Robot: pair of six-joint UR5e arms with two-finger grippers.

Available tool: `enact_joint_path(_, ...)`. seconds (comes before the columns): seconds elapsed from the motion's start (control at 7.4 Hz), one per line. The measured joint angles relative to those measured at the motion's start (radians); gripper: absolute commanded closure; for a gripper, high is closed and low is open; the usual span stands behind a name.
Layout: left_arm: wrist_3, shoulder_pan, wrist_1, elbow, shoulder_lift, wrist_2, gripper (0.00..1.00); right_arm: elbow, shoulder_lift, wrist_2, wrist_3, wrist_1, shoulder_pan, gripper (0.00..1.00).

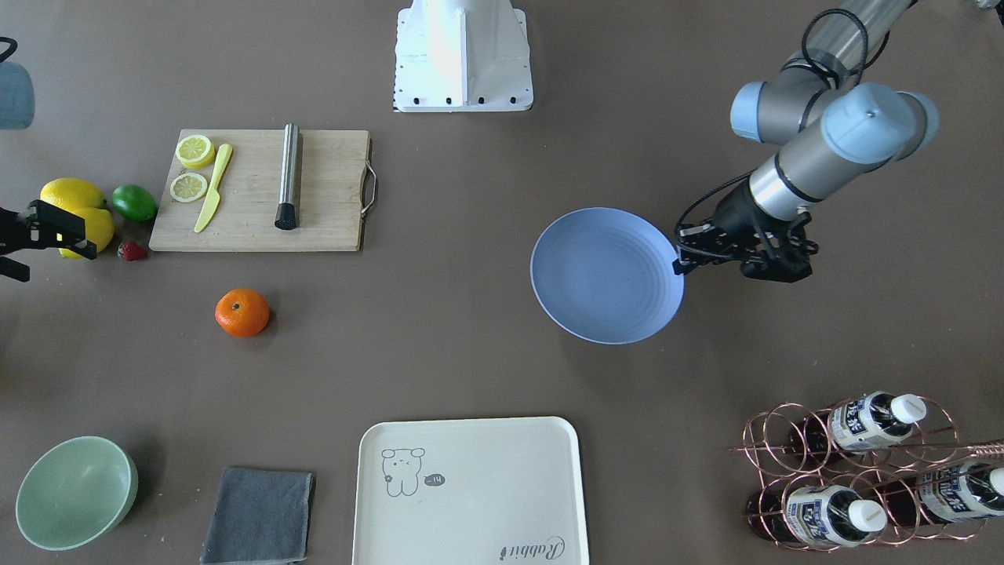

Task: Pick orange to plate
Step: 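Grip the blue plate rim with the left gripper and drag it toward the table center, then close the right gripper on the orange while the left gripper holds the plate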

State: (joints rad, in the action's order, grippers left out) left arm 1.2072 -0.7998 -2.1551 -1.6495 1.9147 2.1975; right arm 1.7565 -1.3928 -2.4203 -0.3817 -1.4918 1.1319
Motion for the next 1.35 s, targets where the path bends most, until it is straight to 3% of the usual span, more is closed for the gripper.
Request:
enact_joint_path(0.27,0.107,0.12,0.003,-0.01,0.057,-0.118,1.0,-0.01,0.088,0.096,-0.16,0.014,-0.115,0.0)
enact_joint_path(0.54,0.138,0.232,0.027,-0.005,0.112,-0.222,1.0,-0.091,0.136,0.153,-0.278,0.145,-0.185,0.0)
enact_joint_path(0.81,0.142,0.273,0.042,-0.002,0.13,-0.255,1.0,-0.16,0.166,0.203,-0.353,0.239,-0.235,0.0)
enact_joint_path(1.22,0.143,0.285,0.044,-0.001,0.133,-0.259,1.0,-0.195,0.178,0.275,-0.388,0.257,-0.292,0.0)
enact_joint_path(1.35,0.143,0.285,0.044,-0.003,0.134,-0.259,0.75,-0.203,0.178,0.287,-0.389,0.257,-0.302,0.0)
